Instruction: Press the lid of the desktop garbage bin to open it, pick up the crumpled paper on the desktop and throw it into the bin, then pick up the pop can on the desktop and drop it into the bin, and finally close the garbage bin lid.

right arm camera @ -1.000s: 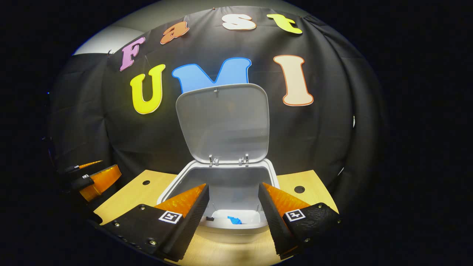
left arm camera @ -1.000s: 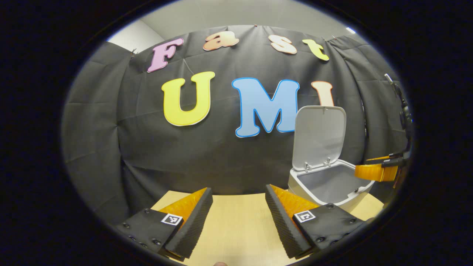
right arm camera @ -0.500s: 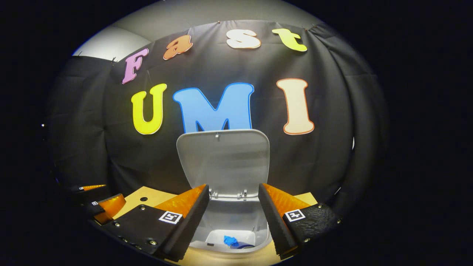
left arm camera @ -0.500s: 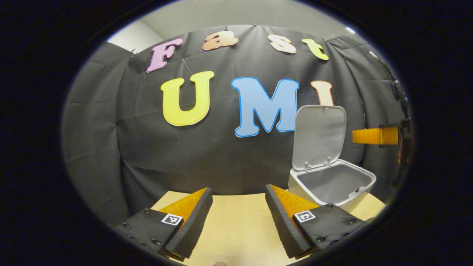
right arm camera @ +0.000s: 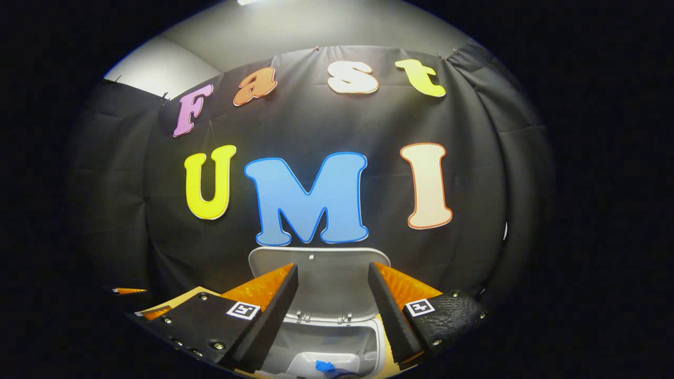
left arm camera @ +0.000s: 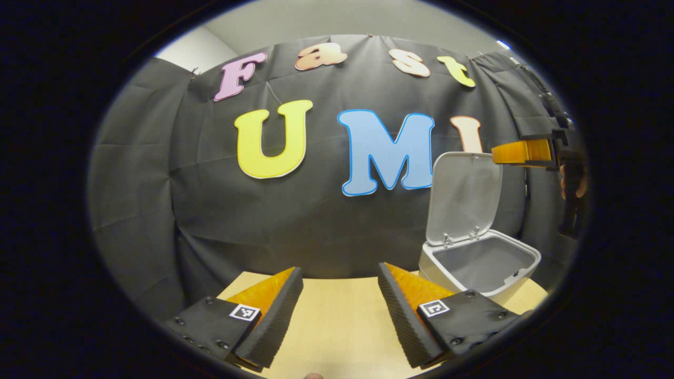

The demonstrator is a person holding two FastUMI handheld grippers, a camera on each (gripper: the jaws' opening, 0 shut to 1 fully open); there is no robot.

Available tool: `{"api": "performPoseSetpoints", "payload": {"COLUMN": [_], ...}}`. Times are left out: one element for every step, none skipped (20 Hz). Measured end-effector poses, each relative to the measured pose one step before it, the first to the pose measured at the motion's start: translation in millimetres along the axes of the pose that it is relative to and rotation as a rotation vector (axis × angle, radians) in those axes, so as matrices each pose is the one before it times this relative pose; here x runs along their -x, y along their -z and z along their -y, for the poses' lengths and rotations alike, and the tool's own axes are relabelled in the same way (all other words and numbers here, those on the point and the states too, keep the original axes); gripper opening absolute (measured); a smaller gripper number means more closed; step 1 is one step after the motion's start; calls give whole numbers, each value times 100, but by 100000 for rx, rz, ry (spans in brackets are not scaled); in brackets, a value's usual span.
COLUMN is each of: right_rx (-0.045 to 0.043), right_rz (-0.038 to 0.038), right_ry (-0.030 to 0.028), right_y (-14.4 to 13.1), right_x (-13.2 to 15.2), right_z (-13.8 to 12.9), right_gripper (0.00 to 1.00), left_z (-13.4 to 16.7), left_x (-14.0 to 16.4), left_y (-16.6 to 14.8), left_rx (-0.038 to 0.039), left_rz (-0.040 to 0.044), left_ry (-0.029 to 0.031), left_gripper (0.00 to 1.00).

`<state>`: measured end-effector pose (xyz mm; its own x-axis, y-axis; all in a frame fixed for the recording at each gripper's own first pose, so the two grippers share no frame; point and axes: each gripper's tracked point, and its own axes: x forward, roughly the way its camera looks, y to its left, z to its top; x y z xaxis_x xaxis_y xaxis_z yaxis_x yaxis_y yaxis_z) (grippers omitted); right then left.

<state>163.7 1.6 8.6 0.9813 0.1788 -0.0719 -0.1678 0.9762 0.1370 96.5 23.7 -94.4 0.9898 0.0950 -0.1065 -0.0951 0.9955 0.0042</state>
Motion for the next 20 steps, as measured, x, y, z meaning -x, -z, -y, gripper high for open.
{"api": "performPoseSetpoints", "payload": {"right_rx": [325, 411, 419, 612, 655, 482, 417, 101, -190, -156, 71, 8, -169, -218, -106, 214, 146, 154, 284, 569], "right_rz": [1007, 996, 1256, 801, 992, 640, 664, 366, 190, 237, 63, 269, 364, 166, 54, -169, 255, 17, 107, -15], "right_ry": [265, 407, 457, 200, 69, -20, 164, 42, 66, 208, 408, 466, 489, 384, 457, 367, 341, 232, 114, 229], "right_y": [-502, -525, -546, -450, -395, -250, -268, -63, -62, 54, -47, 63, -42, -33, -31, 120, -65, -135, -144, -77], "right_x": [-391, -459, -381, -485, -431, -487, -424, -288, -243, -286, -271, -257, -248, -234, -307, -309, -262, -304, -332, -338], "right_z": [67, 88, 40, -30, -43, 5, -87, -66, -99, -11, 30, 76, 134, 118, 148, 103, 117, 172, -1, 86], "right_gripper": [85, 85, 85, 85, 85, 85, 85, 85, 85, 85, 85, 85, 85, 85, 85, 85, 85, 84, 85, 85], "left_z": [-203, -176, -169, -176, -163, -166, -144, -152, -209, -251, -238, -207, -267, -176, -163, -129, -151, -165, -112, -128], "left_x": [-37, -22, -106, 107, 43, -8, 48, 11, -13, 71, -1, 31, 71, 39, 37, 28, 43, 69, -38, 69], "left_y": [-3, -51, -128, -64, -46, -8, -53, -38, 43, -64, -54, 4, -86, -112, -49, 4, 78, 120, 45, 121], "left_rx": [-89, -185, 63, 47, -198, 99, 364, 306, 42, -34, -136, -115, 24, 128, 127, 100, 166, 259, 248, 245], "left_rz": [-151, -111, 100, 152, 113, -108, -76, 87, -47, -7, 25, 61, 95, 137, 85, 10, -179, -184, -132, -160], "left_ry": [-217, -359, -315, -297, -428, -285, -188, -438, -442, -397, -489, -545, -430, -329, -361, -401, -442, -282, -232, -315], "left_gripper": [97, 97, 97, 97, 97, 97, 97, 97, 97, 97, 97, 97, 97, 97, 97, 97, 97, 97, 97, 97]}}
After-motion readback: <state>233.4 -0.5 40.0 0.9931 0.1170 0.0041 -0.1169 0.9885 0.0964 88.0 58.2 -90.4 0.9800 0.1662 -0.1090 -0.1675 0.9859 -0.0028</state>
